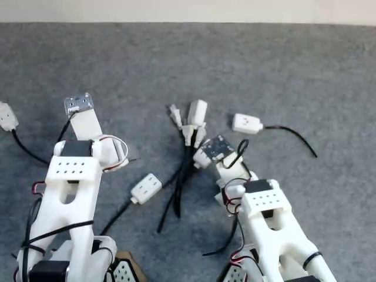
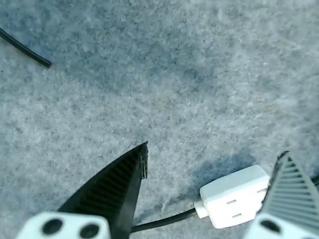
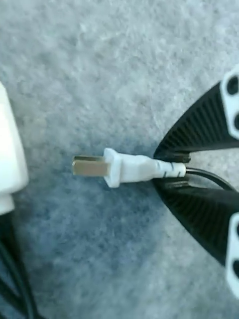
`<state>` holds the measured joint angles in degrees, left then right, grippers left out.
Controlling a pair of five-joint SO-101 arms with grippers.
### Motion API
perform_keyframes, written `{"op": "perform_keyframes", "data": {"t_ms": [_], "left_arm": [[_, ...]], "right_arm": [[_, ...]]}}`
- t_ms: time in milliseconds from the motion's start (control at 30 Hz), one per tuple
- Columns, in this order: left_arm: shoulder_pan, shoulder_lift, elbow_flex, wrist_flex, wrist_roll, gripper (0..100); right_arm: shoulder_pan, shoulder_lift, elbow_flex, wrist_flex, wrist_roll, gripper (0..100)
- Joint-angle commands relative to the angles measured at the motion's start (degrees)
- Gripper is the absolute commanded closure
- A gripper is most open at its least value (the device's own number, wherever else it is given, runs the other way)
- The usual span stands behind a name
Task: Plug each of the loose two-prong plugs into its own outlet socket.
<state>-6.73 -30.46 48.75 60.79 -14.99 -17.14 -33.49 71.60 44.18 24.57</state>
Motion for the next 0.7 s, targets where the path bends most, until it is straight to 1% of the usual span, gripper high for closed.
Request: {"op": "perform_keyframes", "data": {"t_ms": [0, 133, 200, 267, 367, 467, 567, 667], "left_arm": [[-0.04, 0.48, -0.31, -0.79, 0.35, 62], [-0.13, 0.84, -1.36, -0.70, 0.35, 62], [-0.13, 1.10, -4.53, -0.35, 0.35, 62], [-0.13, 1.10, -8.31, 1.49, 0.44, 62], [0.13, 1.19, -16.48, 8.88, 0.35, 62], [0.13, 1.19, -24.57, 16.70, 0.00, 62], [0.22, 1.19, -29.85, 21.45, -0.88, 61], [0.22, 1.01, -32.04, 23.47, -4.04, 61]], "right_arm": [[-1.01, 0.92, -1.80, 3.65, 0.44, 99.3], [-1.01, 0.31, -3.56, 9.71, 0.79, 99.3], [-0.92, 0.31, -6.46, 13.49, 0.35, 99.3], [-0.92, 0.31, -10.42, 13.93, -2.37, 99.3], [-1.10, 0.31, -15.78, 8.22, -7.47, 99.3], [-4.35, 0.31, -17.98, -1.80, -8.44, 99.3], [-12.18, 0.31, -15.69, -11.21, -8.53, 99.3], [-21.14, 0.31, -13.67, -17.27, -10.90, 99.3]]}}
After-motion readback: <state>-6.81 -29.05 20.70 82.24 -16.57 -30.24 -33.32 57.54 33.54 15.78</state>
